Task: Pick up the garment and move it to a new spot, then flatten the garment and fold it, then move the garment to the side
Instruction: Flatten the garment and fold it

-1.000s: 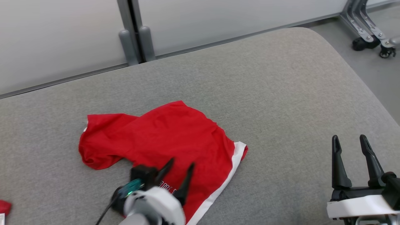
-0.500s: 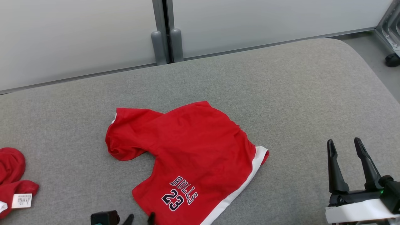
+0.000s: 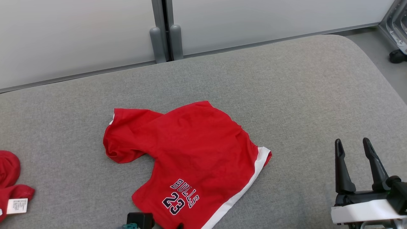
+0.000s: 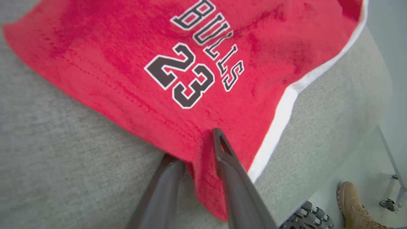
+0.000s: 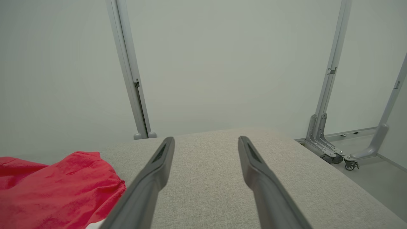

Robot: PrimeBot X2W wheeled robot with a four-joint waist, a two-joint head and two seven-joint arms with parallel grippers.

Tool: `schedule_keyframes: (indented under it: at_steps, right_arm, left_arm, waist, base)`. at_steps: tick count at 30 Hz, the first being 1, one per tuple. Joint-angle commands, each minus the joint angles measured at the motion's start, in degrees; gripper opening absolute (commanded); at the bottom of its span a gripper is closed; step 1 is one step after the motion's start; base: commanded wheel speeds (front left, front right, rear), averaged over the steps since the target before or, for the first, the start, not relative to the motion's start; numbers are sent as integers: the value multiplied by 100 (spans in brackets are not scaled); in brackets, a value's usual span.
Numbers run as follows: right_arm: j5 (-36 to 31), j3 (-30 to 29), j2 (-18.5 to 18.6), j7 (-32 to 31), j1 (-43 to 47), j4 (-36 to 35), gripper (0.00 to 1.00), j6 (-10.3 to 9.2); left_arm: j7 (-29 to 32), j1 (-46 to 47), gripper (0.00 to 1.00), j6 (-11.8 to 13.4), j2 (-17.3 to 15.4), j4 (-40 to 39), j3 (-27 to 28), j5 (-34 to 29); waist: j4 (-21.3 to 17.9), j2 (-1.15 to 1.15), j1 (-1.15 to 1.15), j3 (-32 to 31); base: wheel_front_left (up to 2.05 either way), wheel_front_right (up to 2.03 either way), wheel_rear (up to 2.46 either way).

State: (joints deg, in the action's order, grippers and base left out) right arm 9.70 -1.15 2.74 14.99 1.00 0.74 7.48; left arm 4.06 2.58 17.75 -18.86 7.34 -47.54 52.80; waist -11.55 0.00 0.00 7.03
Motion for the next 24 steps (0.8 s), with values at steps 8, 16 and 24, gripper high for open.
schedule_keyframes:
  at_steps: [8,16,24]
  right_arm:
    - [34,-150,29,30,61,-40,100,3]
    - [35,-81,31,30,43,11,100,2]
    - [-23,-117,31,30,125,20,100,3]
  left_arm:
    - [-40,-94,0,310,-532,-124,308,-58]
    - [133,-282,0,440,-1066,-503,540,71]
    - [-67,-422,100,641,-1222,-673,685,-9]
  waist:
    - [111,0,0,-34]
    - [232,0,0,-94]
    - [307,0,0,-189]
  base:
    - [0,0,0]
    - [0,0,0]
    - [0,0,0]
